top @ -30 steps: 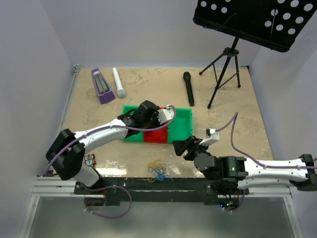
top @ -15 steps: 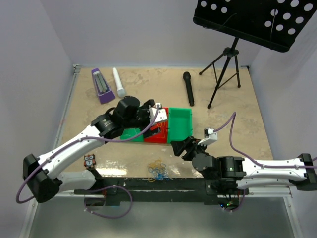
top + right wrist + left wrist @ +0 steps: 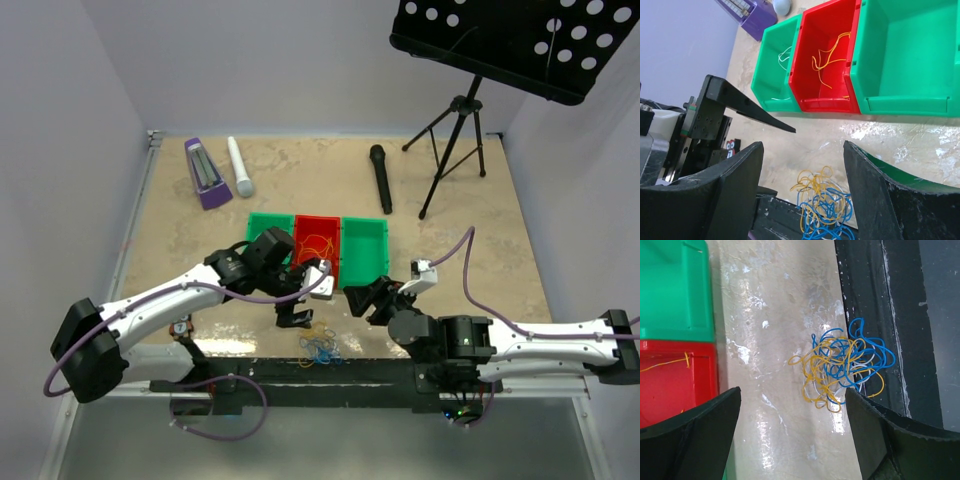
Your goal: Untangle the cables
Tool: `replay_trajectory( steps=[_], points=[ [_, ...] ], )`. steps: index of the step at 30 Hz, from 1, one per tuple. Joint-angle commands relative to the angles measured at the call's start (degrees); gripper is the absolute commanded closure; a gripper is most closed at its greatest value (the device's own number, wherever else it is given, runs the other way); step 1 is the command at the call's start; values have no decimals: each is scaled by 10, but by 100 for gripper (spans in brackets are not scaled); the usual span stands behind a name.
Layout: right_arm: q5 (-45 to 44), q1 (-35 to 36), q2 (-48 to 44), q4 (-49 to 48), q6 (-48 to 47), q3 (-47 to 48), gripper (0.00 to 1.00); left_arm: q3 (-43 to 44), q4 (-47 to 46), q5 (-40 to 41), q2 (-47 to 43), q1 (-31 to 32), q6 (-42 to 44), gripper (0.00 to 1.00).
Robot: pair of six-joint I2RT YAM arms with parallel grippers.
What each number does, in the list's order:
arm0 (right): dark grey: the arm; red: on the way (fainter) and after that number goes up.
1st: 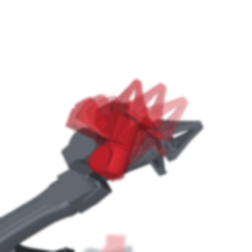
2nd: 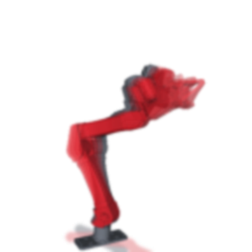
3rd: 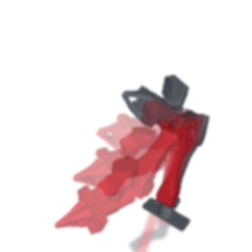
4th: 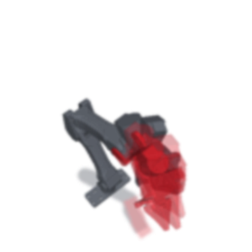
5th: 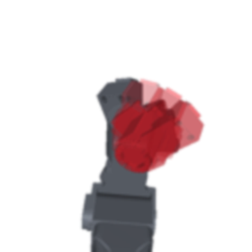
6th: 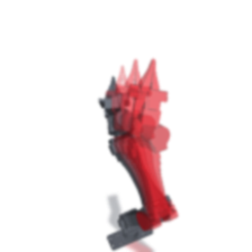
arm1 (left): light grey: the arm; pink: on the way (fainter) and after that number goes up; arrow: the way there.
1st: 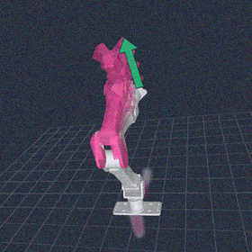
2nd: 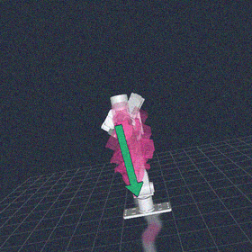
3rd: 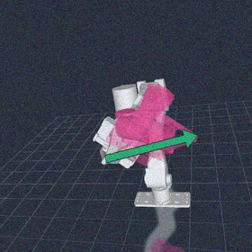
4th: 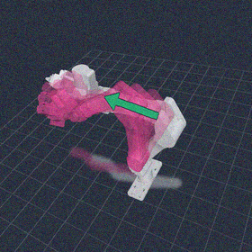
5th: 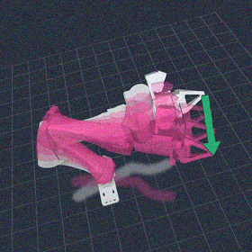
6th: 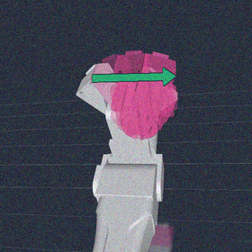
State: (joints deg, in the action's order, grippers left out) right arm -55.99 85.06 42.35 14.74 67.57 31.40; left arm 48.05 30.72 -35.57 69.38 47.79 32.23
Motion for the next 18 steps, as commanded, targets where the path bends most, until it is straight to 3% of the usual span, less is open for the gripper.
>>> replay_trajectory(
  steps=[1, 8, 12, 14, 18],
  points=[
    [-3, -2, -7, -15, 12, -7, 30, 13, -31, -48, 19, 10, 28, 12],
    [-4, -2, -30, -8, 8, -11, 30, 19, -19, -55, 58, 25, 42, 27],
    [-11, -2, -30, -4, 5, -8, 30, 30, -9, -49, 80, 30, 54, 45],
    [-10, -2, -25, -6, 4, -5, 30, 39, -2, -40, 87, 31, 66, 60],
    [-10, -2, -17, -2, 3, -4, 31, 44, 8, -23, 104, 36, 82, 63]
  ],
)
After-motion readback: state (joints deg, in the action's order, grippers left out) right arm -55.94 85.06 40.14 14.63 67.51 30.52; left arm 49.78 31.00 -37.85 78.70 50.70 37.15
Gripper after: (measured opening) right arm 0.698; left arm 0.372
